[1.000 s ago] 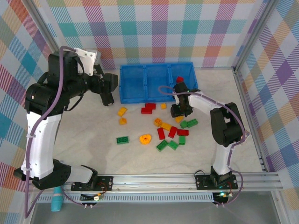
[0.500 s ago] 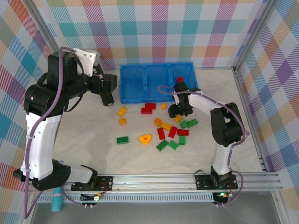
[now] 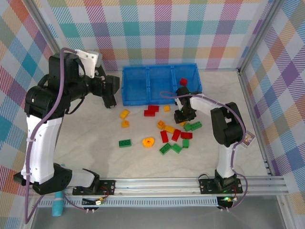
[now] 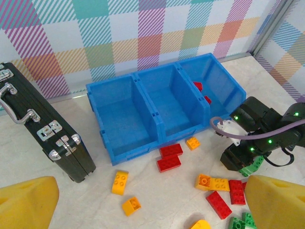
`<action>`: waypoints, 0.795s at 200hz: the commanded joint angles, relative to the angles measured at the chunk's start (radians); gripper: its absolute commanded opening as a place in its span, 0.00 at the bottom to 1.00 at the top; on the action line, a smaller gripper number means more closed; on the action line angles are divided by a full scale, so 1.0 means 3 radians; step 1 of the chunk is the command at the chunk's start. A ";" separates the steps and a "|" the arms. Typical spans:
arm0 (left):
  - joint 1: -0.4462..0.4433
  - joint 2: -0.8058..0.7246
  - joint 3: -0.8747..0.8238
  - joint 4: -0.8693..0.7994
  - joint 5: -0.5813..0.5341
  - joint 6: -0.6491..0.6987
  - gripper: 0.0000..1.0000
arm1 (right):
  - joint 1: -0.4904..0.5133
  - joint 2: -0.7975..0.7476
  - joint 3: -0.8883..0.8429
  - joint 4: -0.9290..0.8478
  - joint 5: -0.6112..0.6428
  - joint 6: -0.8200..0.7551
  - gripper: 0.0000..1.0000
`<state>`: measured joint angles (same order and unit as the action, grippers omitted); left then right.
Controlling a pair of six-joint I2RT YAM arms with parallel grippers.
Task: Sort the legos into containers by color
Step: Pick up the lego from the center of the table, then place the lego in the container.
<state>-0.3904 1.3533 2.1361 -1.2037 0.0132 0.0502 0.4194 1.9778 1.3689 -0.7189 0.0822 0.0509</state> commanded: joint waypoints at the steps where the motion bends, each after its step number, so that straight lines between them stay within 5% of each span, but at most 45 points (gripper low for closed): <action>1: -0.0029 0.0019 0.0064 -0.0015 -0.0028 0.0059 1.00 | 0.0008 0.0041 -0.0012 -0.0112 0.0051 -0.0021 0.41; 47: -0.0029 0.0019 0.0043 -0.0011 -0.0044 0.0073 1.00 | -0.0009 -0.0129 0.0120 -0.0243 0.0025 0.0006 0.33; 92: -0.0028 -0.0026 0.0018 -0.0007 -0.0108 0.0093 1.00 | -0.0014 -0.0266 0.0907 -0.0180 -0.0122 0.0039 0.33; 159: -0.0028 -0.0073 -0.0078 0.0029 -0.0167 0.0134 1.00 | 0.0094 0.0568 0.2015 0.0714 0.0095 -0.0250 0.32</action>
<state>-0.3904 1.3468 2.1231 -1.2015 -0.0280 0.0723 0.4274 2.0167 1.9099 -0.6250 0.0830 0.0193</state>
